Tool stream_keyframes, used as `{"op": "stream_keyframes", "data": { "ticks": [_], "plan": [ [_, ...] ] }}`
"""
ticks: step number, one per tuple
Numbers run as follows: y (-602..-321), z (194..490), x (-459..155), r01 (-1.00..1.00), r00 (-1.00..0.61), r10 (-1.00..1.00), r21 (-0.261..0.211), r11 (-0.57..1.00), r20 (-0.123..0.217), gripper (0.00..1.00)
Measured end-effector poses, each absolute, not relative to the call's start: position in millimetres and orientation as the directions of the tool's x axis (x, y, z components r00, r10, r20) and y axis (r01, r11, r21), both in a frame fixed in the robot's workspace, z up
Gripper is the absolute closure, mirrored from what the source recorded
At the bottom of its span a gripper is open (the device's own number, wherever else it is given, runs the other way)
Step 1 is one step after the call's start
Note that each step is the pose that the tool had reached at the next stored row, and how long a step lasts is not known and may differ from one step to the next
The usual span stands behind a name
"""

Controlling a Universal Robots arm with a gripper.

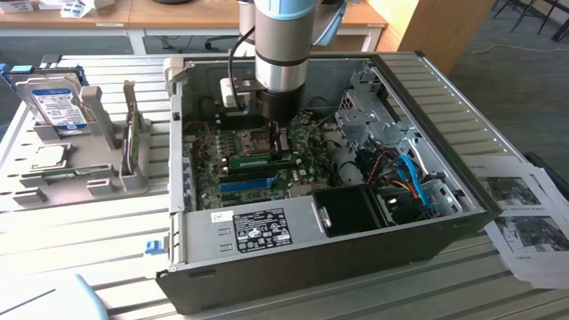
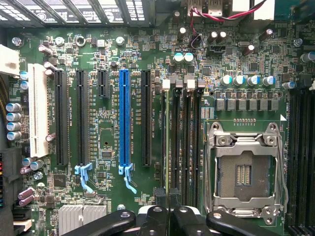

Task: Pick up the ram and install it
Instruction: 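Insert the ram into the slot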

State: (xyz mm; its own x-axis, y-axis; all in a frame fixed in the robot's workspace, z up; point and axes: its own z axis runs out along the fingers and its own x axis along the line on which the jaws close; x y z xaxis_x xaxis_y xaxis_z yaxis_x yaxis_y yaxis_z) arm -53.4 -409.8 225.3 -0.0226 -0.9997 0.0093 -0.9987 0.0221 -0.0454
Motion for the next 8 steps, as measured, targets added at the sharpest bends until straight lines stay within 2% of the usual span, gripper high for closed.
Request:
{"op": "stream_keyframes", "data": {
  "ticks": [3, 4, 6, 7, 8],
  "plan": [
    [-409.8, 225.3, -53.4, -0.999, -0.023, -1.000, -0.046, 0.022, 0.009, 0.88],
    [-409.8, 225.3, -53.4, -0.999, -0.023, -1.000, -0.046, 0.022, 0.009, 0.82],
    [-409.8, 225.3, -53.4, -0.999, -0.023, -1.000, -0.045, 0.022, 0.009, 0.82],
    [-409.8, 225.3, -53.4, -0.999, -0.023, -1.000, -0.045, 0.022, 0.009, 0.76],
    [-409.8, 225.4, -53.4, -0.999, -0.023, -1.000, -0.045, 0.022, 0.009, 0.76]
  ]
}}
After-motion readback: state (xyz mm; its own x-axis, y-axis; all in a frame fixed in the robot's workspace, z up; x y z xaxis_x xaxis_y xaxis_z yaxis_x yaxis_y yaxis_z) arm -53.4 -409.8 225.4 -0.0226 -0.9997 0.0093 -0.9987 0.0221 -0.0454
